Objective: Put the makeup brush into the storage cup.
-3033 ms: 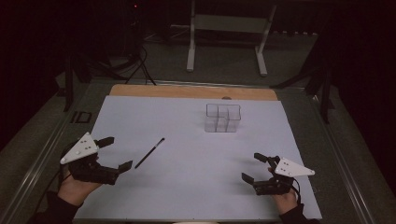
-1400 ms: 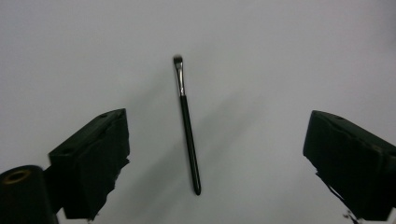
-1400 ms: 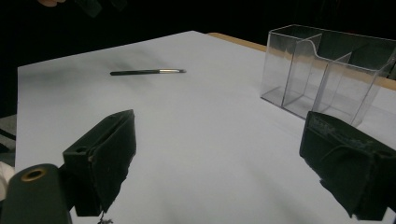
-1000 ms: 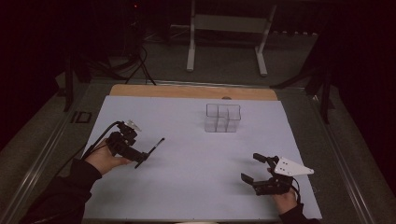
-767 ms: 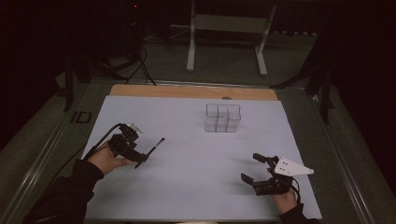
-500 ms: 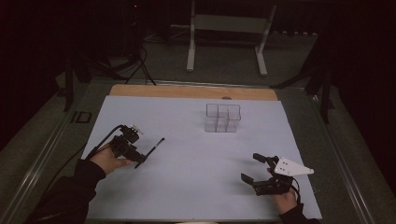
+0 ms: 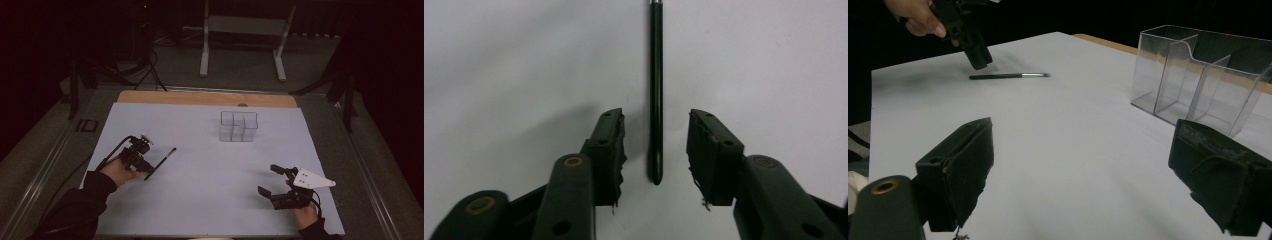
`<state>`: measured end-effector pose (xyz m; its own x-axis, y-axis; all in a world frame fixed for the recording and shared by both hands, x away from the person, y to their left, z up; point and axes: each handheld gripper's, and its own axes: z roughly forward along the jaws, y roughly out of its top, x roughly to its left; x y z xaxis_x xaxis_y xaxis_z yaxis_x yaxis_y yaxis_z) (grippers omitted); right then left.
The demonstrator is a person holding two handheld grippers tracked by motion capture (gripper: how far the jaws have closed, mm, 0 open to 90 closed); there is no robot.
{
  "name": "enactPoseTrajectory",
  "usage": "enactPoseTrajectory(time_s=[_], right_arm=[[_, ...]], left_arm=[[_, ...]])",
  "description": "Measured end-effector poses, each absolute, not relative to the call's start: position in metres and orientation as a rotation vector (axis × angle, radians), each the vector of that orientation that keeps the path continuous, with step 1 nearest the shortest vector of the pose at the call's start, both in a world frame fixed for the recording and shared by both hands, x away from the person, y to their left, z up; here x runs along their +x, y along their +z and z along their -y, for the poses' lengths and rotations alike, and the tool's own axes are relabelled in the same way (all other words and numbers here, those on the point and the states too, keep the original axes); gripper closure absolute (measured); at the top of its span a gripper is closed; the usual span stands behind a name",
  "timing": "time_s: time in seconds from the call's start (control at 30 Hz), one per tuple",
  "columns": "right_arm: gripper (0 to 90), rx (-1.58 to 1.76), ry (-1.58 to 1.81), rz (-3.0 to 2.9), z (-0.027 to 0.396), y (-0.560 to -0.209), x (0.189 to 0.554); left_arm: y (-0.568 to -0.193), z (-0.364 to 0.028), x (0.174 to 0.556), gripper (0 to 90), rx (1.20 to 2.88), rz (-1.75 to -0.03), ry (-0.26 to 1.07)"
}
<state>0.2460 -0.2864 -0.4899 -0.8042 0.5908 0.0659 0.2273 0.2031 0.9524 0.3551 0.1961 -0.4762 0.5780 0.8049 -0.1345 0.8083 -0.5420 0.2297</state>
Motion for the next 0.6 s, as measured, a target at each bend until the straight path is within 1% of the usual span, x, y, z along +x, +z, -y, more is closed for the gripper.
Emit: enactPoseTrajectory(time_s=[0.13,0.27,0.43,0.6], right_arm=[[11.1,0.770,1.632,-2.170,0.286,-0.490,0.246],[11.1,0.770,1.633,-2.170,0.286,-0.490,0.246],[11.2,0.768,1.632,-2.171,0.286,-0.490,0.246],[11.2,0.767,1.633,-2.171,0.286,-0.490,0.246]], left_arm=[[-0.480,-0.194,0.355,66.4,2.571,-1.335,-0.044],[-0.484,-0.192,0.356,67.6,2.584,-1.348,-0.046],[-0.489,-0.189,0.358,72.7,2.614,-1.357,-0.068],[-0.491,-0.185,0.356,75.2,2.644,-1.361,-0.042]])
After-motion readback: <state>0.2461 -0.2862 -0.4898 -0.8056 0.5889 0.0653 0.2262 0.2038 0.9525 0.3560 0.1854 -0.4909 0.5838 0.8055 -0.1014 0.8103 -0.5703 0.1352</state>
